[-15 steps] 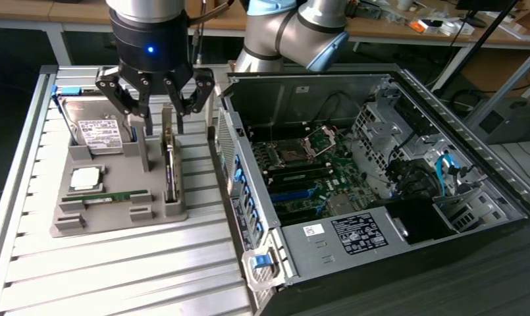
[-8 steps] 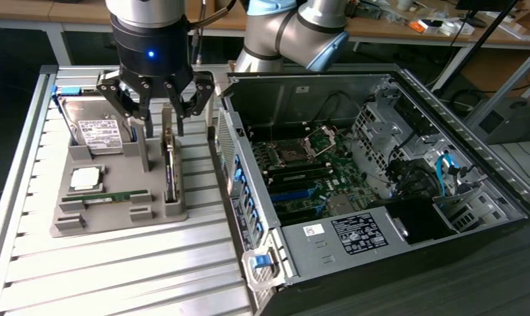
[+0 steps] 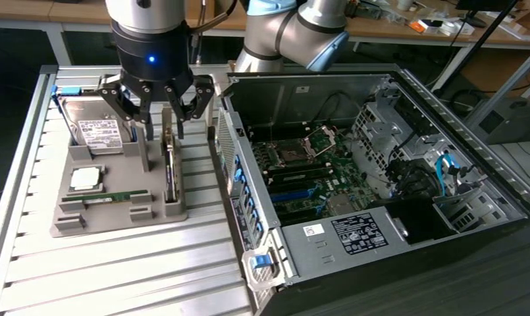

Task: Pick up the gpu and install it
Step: 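Pick up the gpu and move the gpu toward the slot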

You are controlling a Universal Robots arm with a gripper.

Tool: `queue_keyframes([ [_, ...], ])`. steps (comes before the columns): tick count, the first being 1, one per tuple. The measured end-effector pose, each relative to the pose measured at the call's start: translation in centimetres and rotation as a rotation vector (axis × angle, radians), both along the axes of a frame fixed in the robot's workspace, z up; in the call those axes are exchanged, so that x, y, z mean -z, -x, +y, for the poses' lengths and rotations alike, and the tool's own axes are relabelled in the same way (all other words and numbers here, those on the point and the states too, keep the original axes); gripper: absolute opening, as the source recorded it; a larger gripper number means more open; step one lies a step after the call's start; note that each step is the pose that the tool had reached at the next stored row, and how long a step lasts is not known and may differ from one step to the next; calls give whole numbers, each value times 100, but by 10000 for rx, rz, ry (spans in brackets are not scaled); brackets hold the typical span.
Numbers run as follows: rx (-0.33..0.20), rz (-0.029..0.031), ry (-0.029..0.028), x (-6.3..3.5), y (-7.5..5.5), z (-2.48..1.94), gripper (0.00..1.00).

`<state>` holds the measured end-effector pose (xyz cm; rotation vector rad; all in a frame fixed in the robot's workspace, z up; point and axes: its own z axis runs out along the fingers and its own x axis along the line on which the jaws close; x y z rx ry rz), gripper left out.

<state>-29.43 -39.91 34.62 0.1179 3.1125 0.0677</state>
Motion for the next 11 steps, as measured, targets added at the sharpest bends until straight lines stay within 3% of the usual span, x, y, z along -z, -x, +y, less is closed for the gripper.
queue_keyframes([
  [11,-1,-2,-2,60,-3,12,48],
])
